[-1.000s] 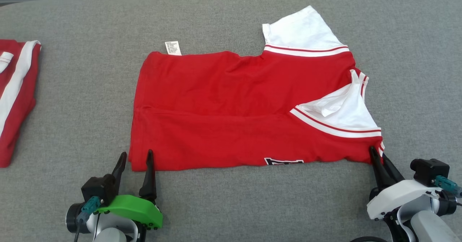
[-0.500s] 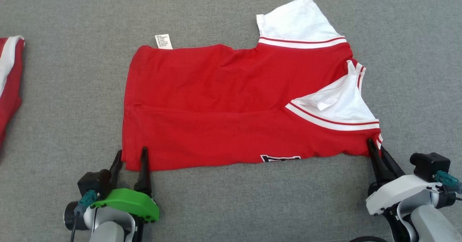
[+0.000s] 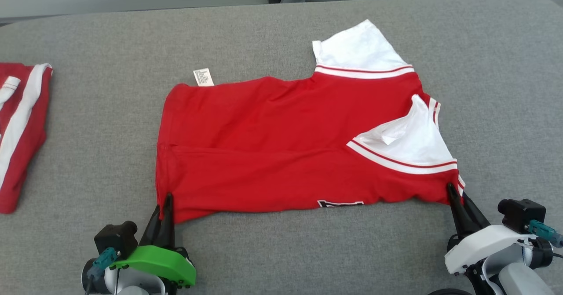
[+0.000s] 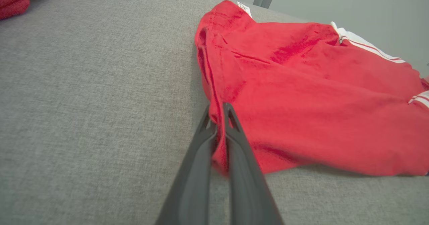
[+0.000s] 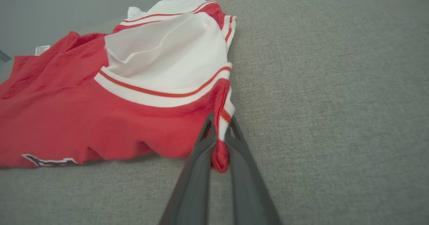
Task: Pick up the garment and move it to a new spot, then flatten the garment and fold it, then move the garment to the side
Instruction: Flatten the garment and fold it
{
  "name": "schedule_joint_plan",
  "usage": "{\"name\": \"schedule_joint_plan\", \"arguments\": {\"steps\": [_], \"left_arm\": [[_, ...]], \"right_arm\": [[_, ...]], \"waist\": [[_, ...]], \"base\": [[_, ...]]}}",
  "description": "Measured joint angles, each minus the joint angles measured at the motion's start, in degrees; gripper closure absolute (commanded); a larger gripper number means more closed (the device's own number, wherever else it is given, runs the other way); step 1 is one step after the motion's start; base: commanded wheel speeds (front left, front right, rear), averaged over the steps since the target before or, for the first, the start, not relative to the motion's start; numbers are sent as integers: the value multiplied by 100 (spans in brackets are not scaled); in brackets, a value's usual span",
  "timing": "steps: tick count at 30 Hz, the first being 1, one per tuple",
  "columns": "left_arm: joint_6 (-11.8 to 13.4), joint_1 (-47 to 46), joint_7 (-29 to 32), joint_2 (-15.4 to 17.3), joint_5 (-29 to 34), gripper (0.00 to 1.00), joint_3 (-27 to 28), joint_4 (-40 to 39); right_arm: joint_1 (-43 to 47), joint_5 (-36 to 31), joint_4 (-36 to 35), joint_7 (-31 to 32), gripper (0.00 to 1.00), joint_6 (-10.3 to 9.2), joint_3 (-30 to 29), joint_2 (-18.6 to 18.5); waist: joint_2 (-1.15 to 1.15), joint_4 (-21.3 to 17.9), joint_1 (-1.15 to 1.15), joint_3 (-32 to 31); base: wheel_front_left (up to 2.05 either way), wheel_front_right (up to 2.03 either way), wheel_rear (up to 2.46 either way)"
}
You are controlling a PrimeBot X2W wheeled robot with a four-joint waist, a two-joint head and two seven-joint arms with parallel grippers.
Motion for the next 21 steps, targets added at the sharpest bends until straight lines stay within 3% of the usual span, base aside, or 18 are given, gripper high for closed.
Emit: {"name": "schedule_joint_plan", "arguments": {"steps": [10, 21], "left_arm": [[-51, 241, 0, -2, 99, 100, 156, 45], [-76, 725, 0, -3, 172, 100, 281, 703]], "right_arm": [[171, 120, -18, 0, 100, 0, 24, 31], [854, 209, 31, 1, 100, 1, 158, 124]], "waist": [[0, 2, 0, -835], [-1, -106, 0, -1460]], "base": [[0, 0, 0], [0, 0, 0]]}}
